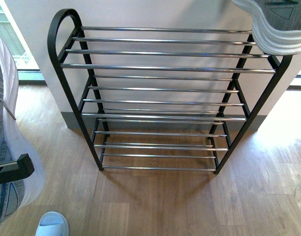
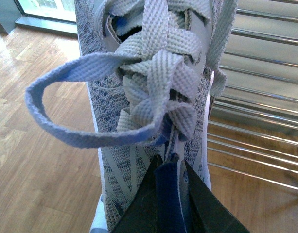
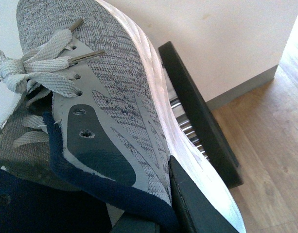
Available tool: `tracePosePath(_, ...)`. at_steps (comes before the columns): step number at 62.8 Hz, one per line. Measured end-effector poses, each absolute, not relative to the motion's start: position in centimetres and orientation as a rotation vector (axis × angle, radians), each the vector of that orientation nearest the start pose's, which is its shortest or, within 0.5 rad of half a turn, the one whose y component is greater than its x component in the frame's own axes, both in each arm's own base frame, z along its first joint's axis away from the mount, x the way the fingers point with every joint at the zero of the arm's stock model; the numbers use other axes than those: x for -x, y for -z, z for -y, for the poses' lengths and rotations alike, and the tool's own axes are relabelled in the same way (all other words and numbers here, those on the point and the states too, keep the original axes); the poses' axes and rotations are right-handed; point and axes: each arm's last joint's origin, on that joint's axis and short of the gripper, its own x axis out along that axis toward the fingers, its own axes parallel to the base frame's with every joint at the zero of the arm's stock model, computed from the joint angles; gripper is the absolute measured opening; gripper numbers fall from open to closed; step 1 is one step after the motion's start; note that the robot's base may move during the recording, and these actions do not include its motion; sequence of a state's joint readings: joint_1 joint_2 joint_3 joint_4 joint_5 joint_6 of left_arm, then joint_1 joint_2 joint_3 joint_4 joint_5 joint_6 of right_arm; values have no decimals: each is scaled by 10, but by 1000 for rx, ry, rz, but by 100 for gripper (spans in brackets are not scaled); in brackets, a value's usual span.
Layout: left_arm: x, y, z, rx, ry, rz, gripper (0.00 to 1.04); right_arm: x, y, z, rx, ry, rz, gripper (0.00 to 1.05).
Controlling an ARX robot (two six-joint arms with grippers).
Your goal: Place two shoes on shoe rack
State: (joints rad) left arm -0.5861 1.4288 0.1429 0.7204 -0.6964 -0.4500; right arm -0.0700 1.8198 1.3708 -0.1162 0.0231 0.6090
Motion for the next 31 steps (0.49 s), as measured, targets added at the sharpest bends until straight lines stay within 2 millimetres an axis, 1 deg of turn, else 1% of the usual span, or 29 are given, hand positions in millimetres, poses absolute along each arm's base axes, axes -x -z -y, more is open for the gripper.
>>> tracePosePath(6,-164,-98,87,103,-205,-416,3,-410,-261,17,-614,222,-513,1)
tracePosePath(13,-164,-98,87,103,-206,-416,3,-412,-259,4,-618,207,-524,1)
tracePosePath(17,-164,-98,87,103,-205,-416,3,-415,-251,-1,-611,214,-542,1)
tracePosePath(20,-164,-98,87,103,-205,-416,3,-418,-242,-3,-605,233,-562,1)
tracePosePath(31,-164,-98,87,103,-205,-416,3,-435,-206,3,-575,340,-633,1)
